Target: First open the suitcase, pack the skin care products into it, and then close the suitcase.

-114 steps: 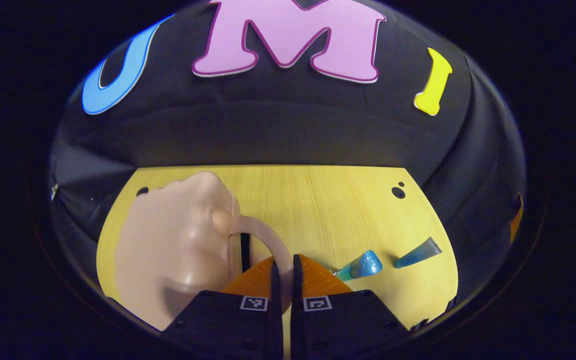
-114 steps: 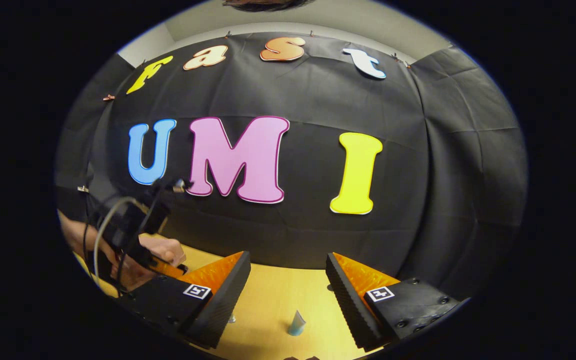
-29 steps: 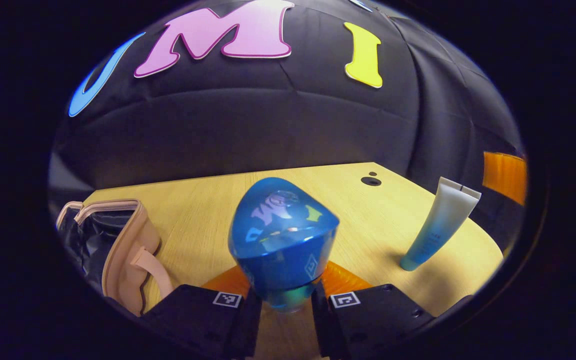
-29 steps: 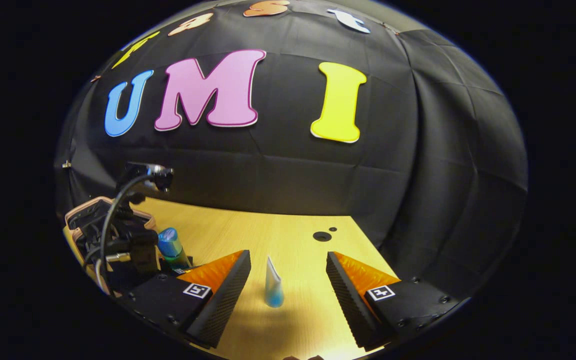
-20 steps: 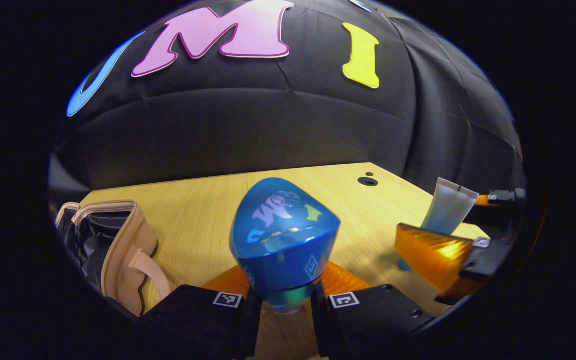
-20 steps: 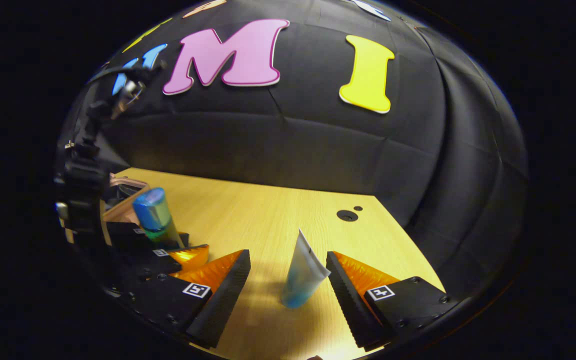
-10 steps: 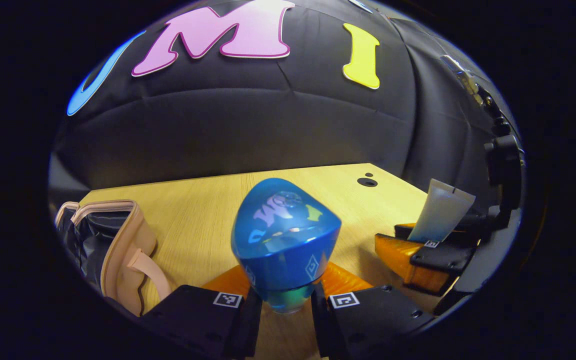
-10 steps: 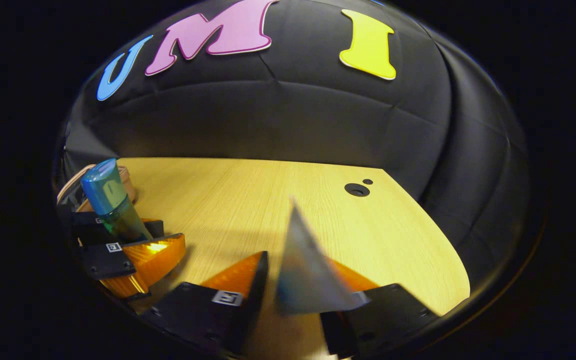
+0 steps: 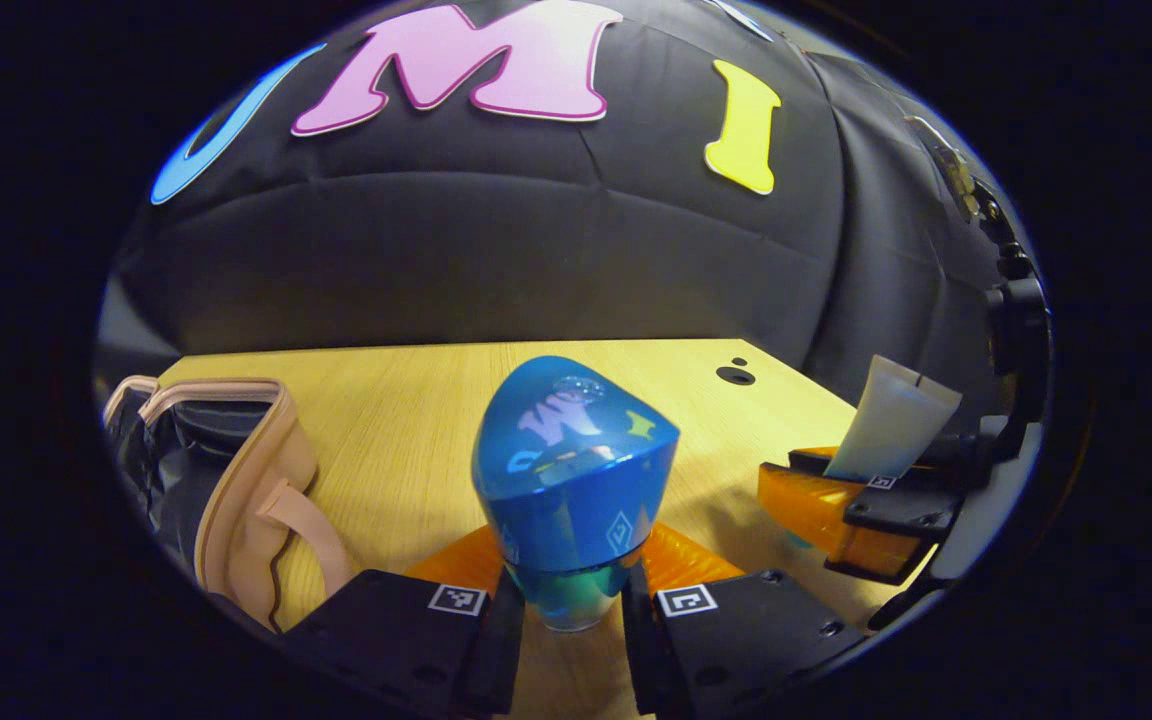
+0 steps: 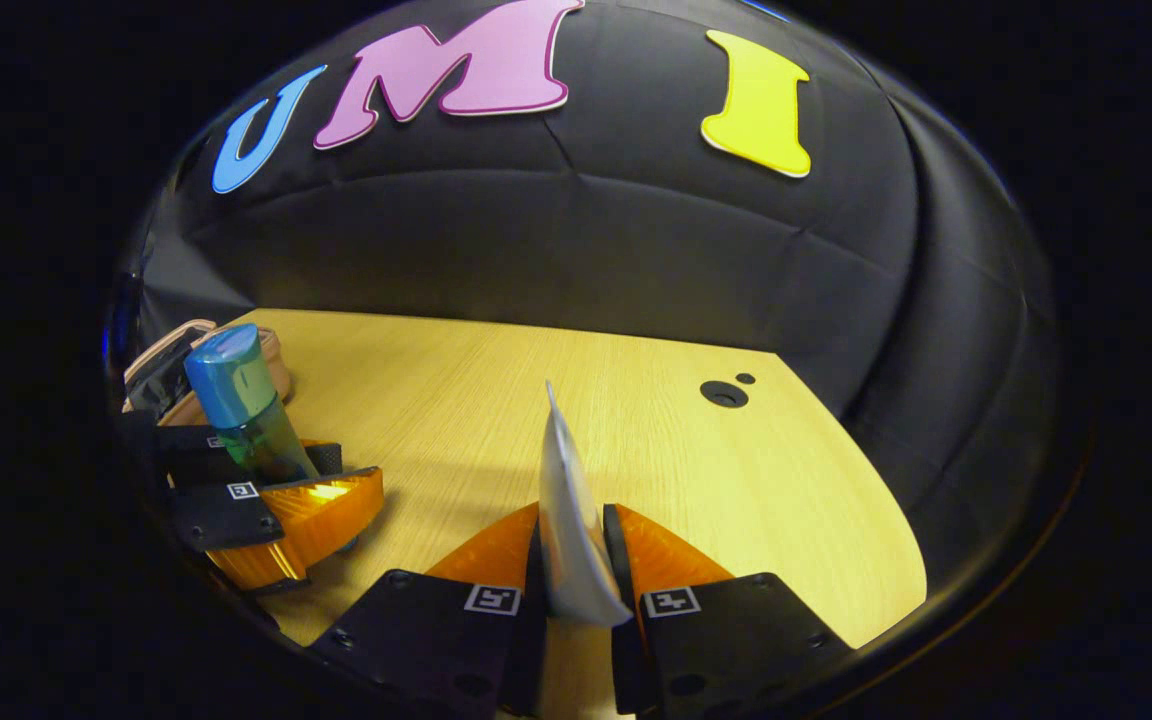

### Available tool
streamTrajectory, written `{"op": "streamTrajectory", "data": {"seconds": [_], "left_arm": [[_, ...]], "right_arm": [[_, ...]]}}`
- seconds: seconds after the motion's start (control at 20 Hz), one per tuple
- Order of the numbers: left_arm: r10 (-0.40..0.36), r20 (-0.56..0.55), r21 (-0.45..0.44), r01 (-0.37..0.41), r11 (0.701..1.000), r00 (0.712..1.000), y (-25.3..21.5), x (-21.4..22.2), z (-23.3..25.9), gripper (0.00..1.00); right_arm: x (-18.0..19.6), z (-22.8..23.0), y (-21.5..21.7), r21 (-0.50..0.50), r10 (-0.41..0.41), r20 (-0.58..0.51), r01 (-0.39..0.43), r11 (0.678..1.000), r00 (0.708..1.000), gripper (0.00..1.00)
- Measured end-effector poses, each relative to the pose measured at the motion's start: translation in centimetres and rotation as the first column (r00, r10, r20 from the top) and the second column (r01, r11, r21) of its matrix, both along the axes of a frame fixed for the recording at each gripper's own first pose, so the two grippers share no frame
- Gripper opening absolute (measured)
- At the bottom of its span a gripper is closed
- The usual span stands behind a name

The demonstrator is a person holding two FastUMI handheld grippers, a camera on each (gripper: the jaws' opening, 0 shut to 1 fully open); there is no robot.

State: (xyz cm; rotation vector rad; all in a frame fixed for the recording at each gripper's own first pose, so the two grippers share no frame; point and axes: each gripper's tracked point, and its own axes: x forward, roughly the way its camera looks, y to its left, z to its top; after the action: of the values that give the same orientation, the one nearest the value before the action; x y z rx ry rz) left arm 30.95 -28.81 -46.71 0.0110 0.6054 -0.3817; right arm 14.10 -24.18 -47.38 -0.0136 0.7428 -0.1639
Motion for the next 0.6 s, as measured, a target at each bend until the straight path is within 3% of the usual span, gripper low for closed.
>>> {"op": "streamTrajectory", "data": {"seconds": [0.05,0.2,0.45,0.55,0.6], "left_arm": [[0.012,0.001,-0.001,-0.012,1.0,1.0,0.5,-0.1,0.2,0.48],[0.037,0.035,-0.034,-0.036,0.999,0.999,1.3,-0.1,2.2,0.47],[0.068,0.091,-0.06,-0.062,0.996,0.994,4.1,-0.4,6.4,0.47],[0.094,0.094,-0.063,-0.088,0.994,0.991,6.6,-1.1,8.1,0.47],[0.111,0.099,-0.058,-0.105,0.993,0.989,7.9,-1.2,9.2,0.47]], "right_arm": [[-0.1,0.4,0.1,-0.003,0.0,0.005,0.0,1.0,1.0,0.25],[-0.4,1.9,1.2,-0.003,0.027,0.003,-0.027,1.0,1.0,0.3],[-0.5,5.3,4.6,0.008,0.103,0.021,-0.103,0.995,0.995,0.29],[0.0,7.5,6.5,0.019,0.132,0.042,-0.133,0.991,0.99,0.24],[0.4,8.7,7.5,0.029,0.149,0.058,-0.151,0.988,0.987,0.29]]}}
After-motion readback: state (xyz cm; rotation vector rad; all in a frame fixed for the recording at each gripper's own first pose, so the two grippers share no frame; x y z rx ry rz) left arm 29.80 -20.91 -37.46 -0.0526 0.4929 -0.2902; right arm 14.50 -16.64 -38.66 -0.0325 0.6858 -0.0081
